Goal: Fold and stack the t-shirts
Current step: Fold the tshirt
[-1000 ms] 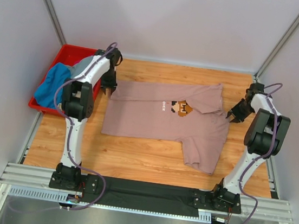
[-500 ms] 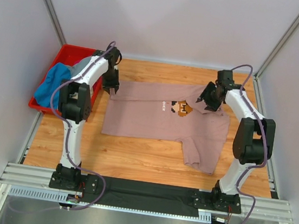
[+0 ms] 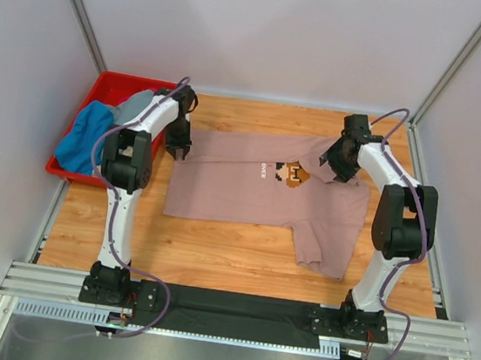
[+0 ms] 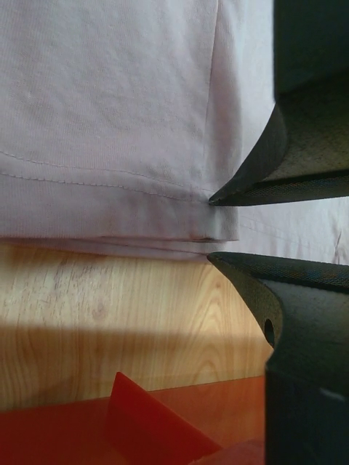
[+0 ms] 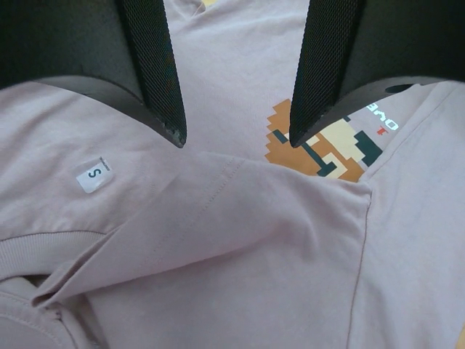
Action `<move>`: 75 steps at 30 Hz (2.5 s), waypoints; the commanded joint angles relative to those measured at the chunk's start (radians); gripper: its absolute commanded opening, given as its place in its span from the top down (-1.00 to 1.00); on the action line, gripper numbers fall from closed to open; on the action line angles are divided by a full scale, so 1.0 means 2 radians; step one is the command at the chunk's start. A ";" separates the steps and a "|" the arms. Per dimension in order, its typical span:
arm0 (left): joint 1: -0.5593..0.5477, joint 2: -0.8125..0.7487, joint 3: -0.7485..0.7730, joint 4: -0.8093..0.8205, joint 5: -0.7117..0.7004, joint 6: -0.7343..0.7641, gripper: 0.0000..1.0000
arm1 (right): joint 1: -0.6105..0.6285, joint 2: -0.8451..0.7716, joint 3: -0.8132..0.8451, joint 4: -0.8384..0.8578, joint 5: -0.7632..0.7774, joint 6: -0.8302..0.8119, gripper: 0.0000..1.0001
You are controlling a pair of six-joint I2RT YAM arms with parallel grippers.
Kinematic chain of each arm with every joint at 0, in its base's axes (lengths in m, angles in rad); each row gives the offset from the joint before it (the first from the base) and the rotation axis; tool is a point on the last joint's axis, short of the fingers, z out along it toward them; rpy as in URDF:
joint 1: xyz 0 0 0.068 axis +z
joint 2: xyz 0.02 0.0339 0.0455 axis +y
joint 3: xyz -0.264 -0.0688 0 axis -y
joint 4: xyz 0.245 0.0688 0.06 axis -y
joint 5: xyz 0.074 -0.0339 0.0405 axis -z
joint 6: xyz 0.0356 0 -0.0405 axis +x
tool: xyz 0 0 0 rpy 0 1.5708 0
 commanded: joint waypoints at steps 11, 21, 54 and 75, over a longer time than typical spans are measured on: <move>0.000 0.015 0.035 0.002 -0.008 0.005 0.29 | 0.006 0.021 -0.016 0.003 0.063 0.040 -0.21; 0.000 0.011 0.037 -0.003 -0.010 0.006 0.87 | 0.009 0.026 -0.045 0.059 0.063 0.050 -0.21; 0.000 0.018 0.067 -0.016 -0.070 0.000 1.00 | -0.006 0.015 -0.005 0.043 -0.003 -0.005 0.49; -0.001 0.021 0.050 -0.013 -0.064 -0.011 1.00 | -0.005 0.064 -0.018 0.074 0.023 0.038 0.24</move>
